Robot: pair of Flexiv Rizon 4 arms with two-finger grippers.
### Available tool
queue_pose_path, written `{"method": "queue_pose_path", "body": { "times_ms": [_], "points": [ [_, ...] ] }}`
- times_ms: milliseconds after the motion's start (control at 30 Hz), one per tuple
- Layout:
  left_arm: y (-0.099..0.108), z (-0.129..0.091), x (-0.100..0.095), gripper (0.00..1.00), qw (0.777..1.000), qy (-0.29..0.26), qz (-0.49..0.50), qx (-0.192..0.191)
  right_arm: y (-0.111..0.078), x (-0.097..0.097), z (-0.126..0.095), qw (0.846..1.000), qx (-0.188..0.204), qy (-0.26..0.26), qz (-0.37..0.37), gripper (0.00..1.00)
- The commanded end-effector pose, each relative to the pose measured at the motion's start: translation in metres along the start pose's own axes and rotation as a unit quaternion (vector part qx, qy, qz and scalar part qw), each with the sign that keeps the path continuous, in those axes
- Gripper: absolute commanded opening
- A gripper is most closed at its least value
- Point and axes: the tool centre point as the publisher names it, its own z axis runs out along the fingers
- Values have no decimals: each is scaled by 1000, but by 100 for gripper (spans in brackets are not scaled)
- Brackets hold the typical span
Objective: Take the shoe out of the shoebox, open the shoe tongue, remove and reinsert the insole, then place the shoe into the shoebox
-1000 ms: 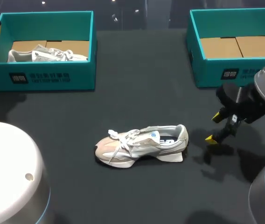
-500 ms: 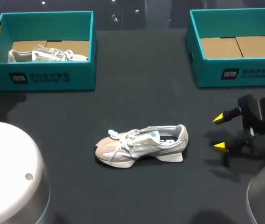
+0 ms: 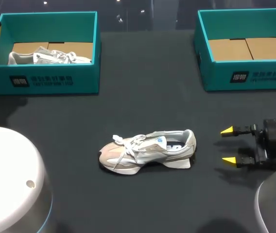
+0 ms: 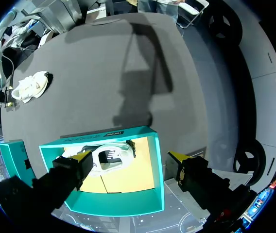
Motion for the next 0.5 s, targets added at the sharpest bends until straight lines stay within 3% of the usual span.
{"method": "queue_pose_path", "body": {
  "times_ms": [33, 500],
  "points": [
    [-1, 0, 0, 100, 1000, 1, 0, -1, -5, -4, 8, 999, -35, 3, -8, 100],
    [-1, 0, 0, 100, 1000, 1, 0, -1, 5, -6, 41, 1000, -9, 11, -17, 100]
  ]
}}
